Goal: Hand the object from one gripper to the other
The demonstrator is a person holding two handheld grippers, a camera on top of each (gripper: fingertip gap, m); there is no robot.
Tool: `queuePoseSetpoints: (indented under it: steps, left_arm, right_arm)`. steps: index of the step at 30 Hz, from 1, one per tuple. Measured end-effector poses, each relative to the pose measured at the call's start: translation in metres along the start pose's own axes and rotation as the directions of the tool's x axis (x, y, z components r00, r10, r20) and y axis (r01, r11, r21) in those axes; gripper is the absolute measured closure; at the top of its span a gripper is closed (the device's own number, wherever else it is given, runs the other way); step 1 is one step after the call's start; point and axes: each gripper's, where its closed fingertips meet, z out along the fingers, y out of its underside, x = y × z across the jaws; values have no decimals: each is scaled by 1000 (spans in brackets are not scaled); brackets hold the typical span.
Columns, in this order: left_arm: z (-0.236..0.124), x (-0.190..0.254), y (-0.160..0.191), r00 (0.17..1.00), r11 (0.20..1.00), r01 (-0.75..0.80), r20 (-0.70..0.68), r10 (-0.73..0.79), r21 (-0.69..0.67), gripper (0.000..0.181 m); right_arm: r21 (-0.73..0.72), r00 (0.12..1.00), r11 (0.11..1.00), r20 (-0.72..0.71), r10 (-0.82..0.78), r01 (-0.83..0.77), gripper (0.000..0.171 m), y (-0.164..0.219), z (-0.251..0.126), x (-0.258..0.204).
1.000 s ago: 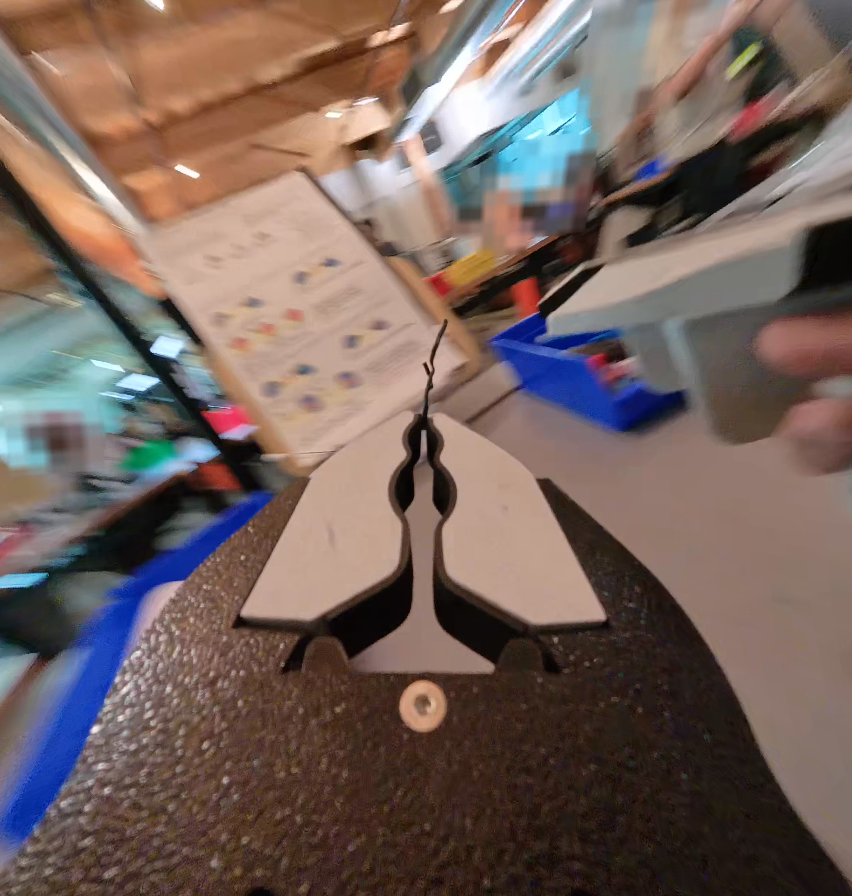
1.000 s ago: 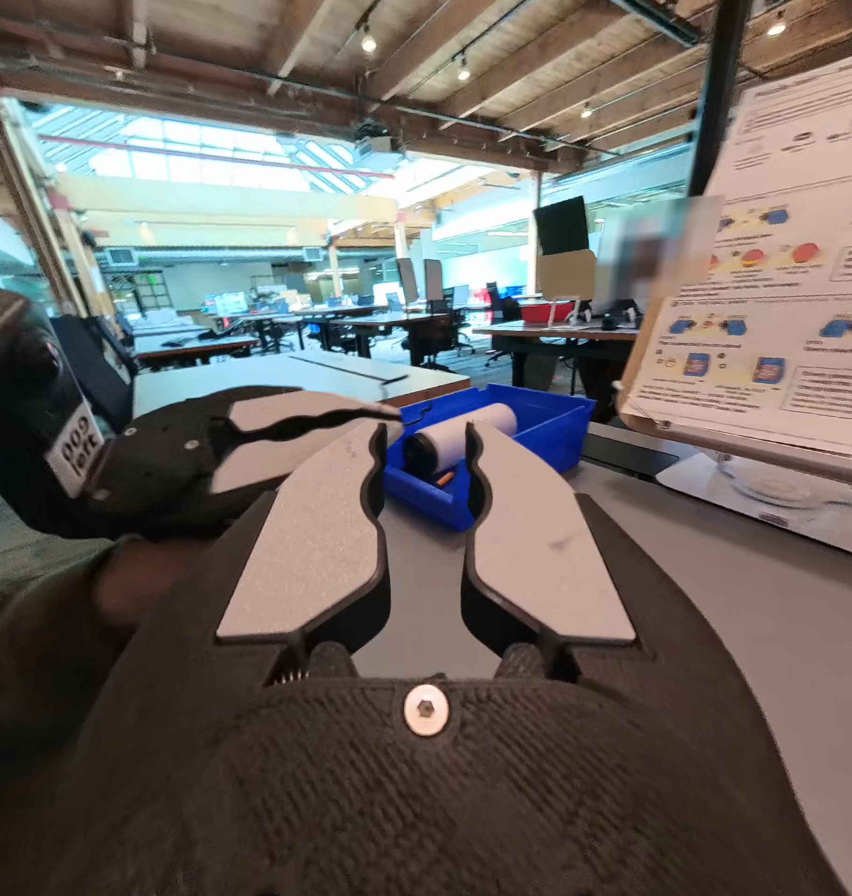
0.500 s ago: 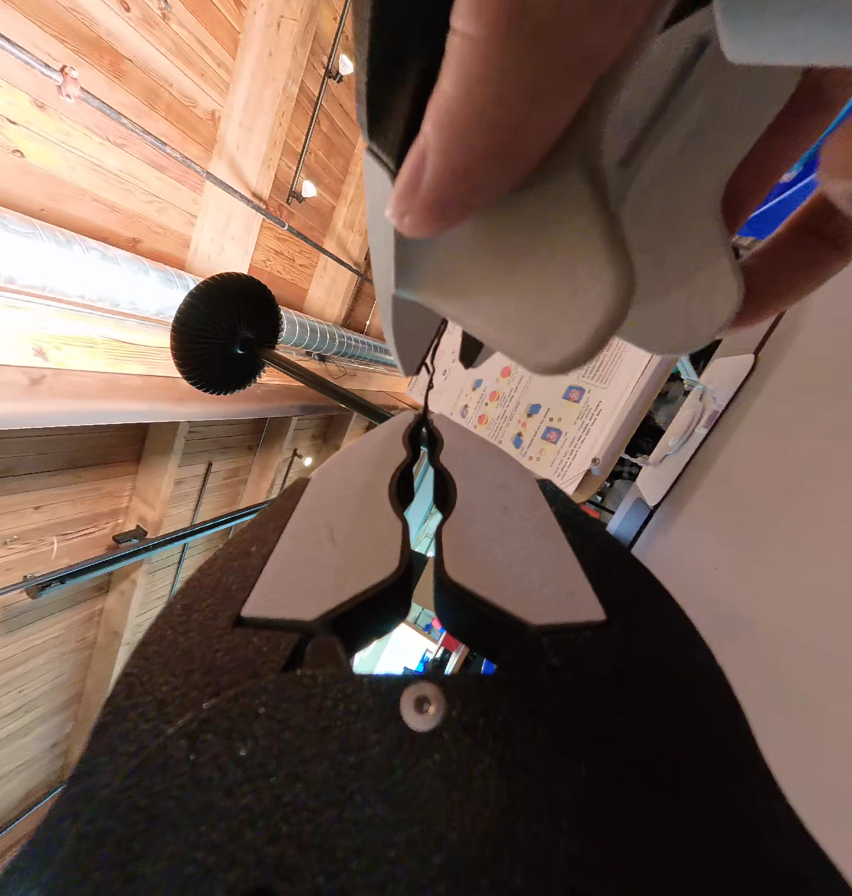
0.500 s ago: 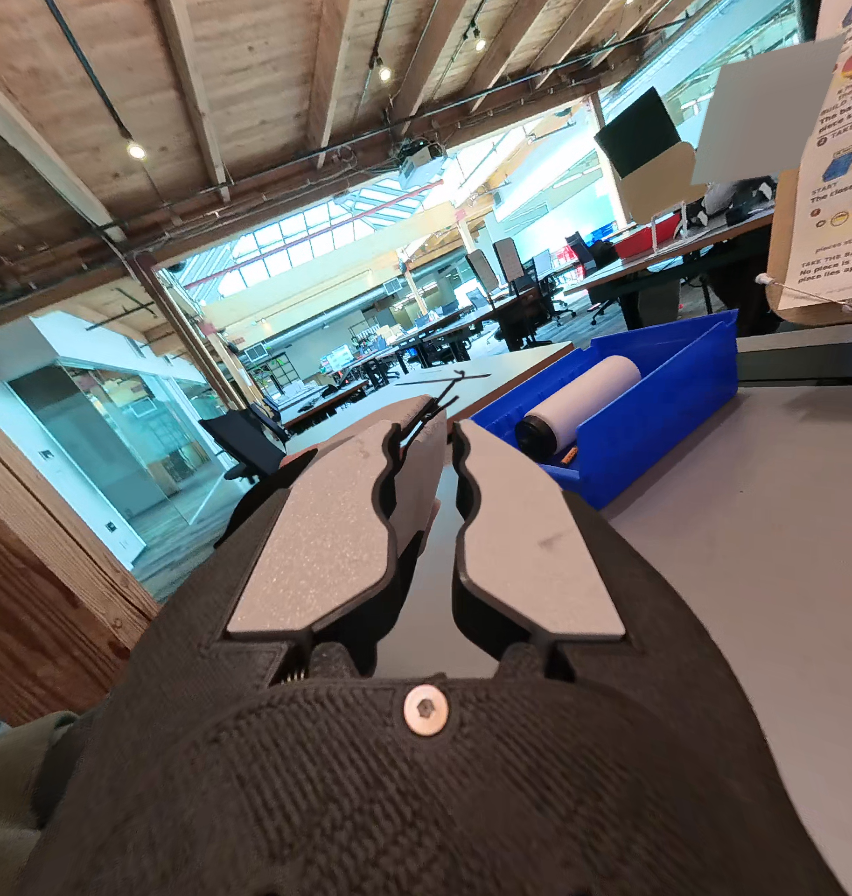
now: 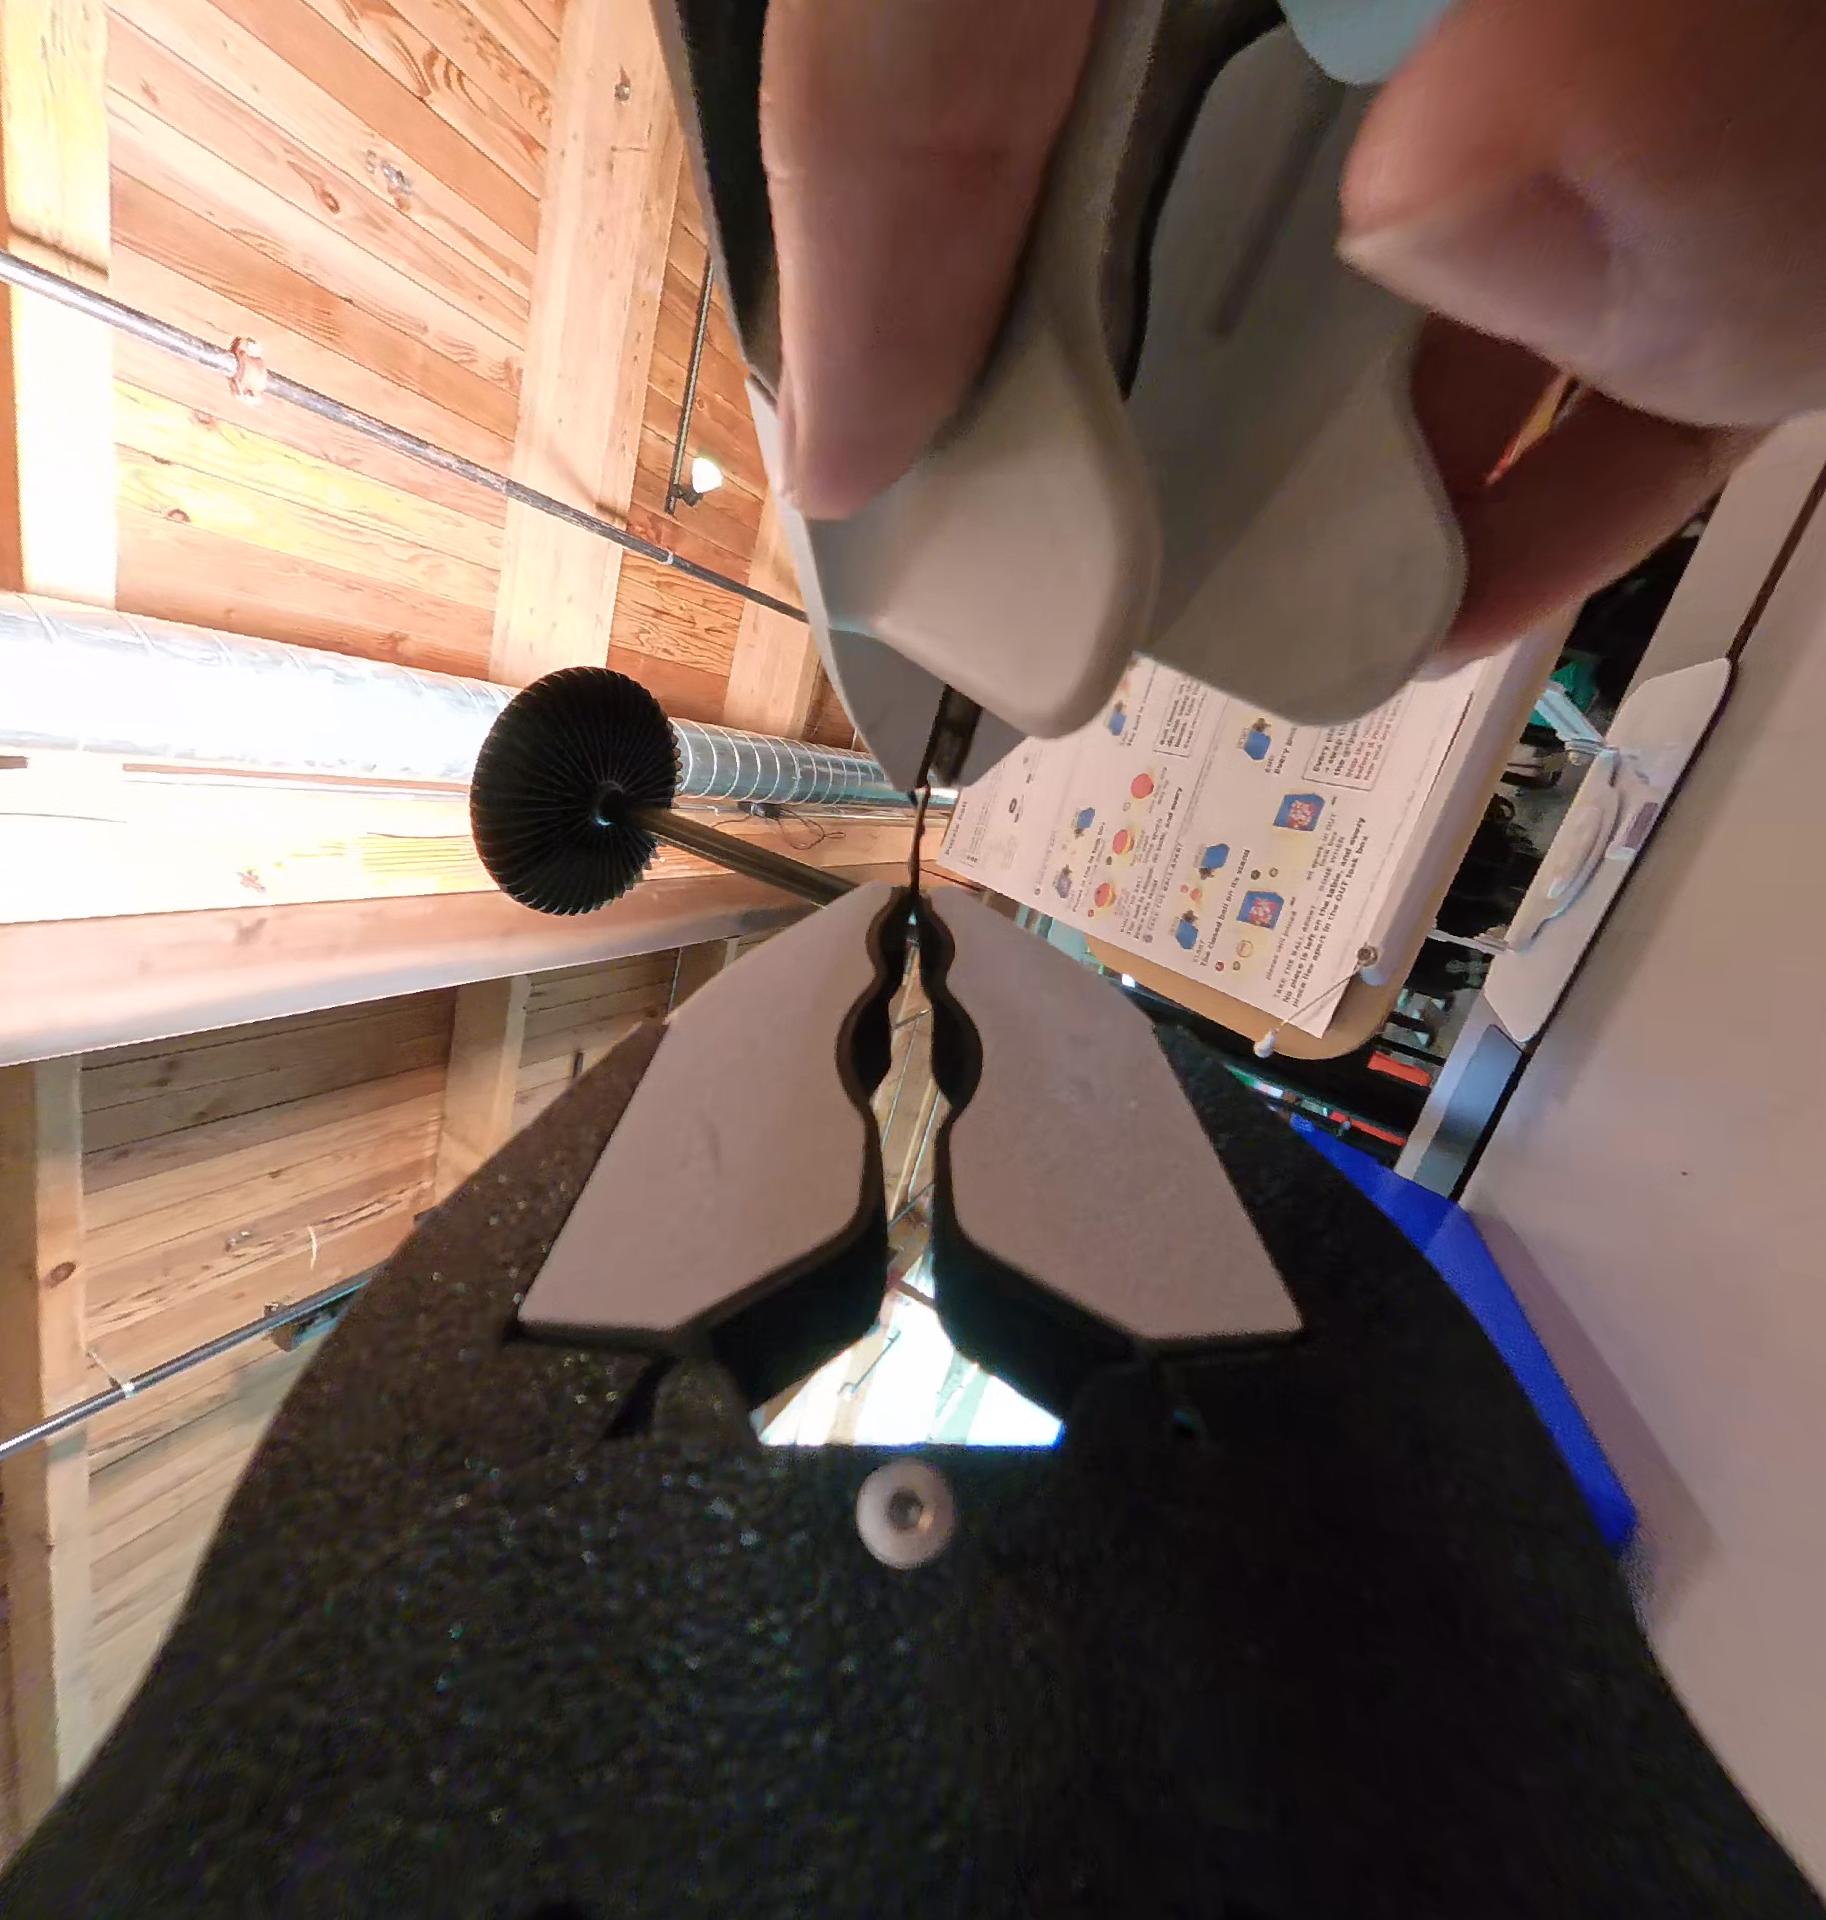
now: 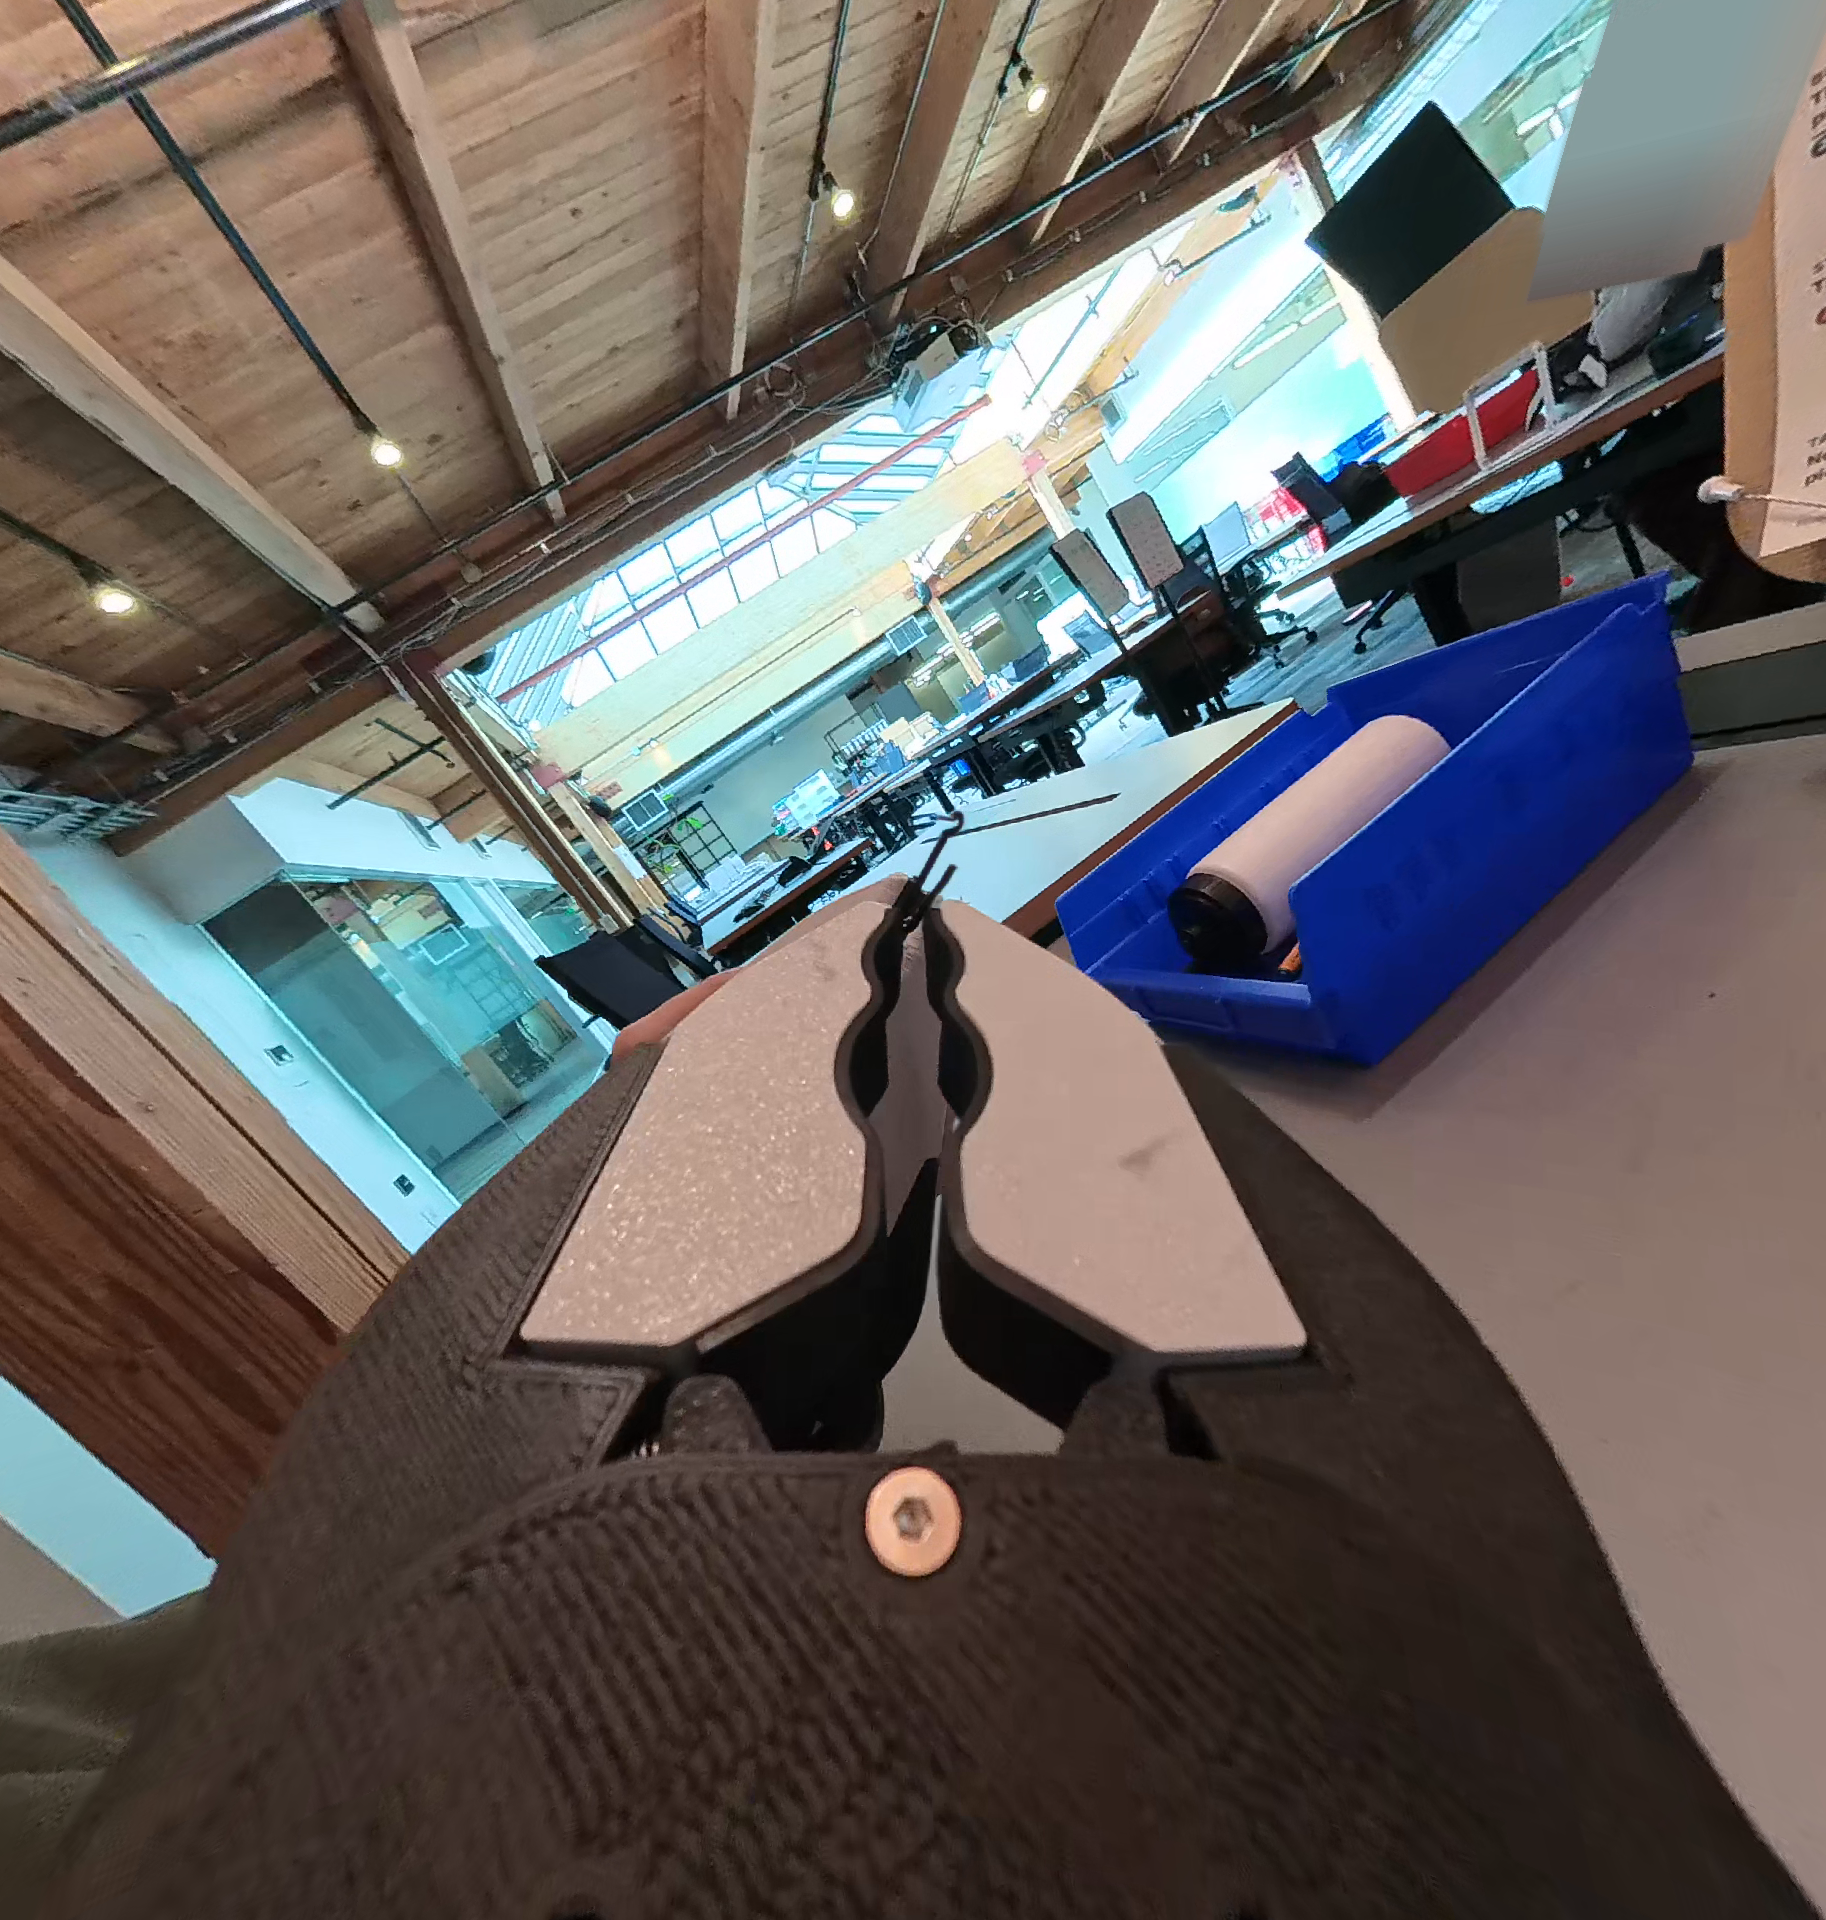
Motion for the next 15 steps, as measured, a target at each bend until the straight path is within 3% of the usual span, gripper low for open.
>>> queuePoseSetpoints:
  steps: [7, 11, 13, 15]
  left_arm:
    - [0, 3, 0, 999, 999, 31, -18, -30, 16, 174]
    - [0, 3, -4, 969, 972, 233, -97, -227, 45, 155]
    - [1, 2, -9, 899, 906, 418, -174, -402, 66, 142]
    - [-2, 1, -22, 742, 763, 641, -323, -588, 84, 131]
  right_arm:
    - [-30, 996, 996, -3, -87, 87, 170, 0, -1, 2]
    - [-22, 959, 958, 19, -284, 285, 170, -12, -4, -1]
    - [-5, 919, 921, 70, -389, 390, 170, -20, -8, -7]
    - [-5, 864, 873, 149, -481, 487, 170, -24, -13, -17]
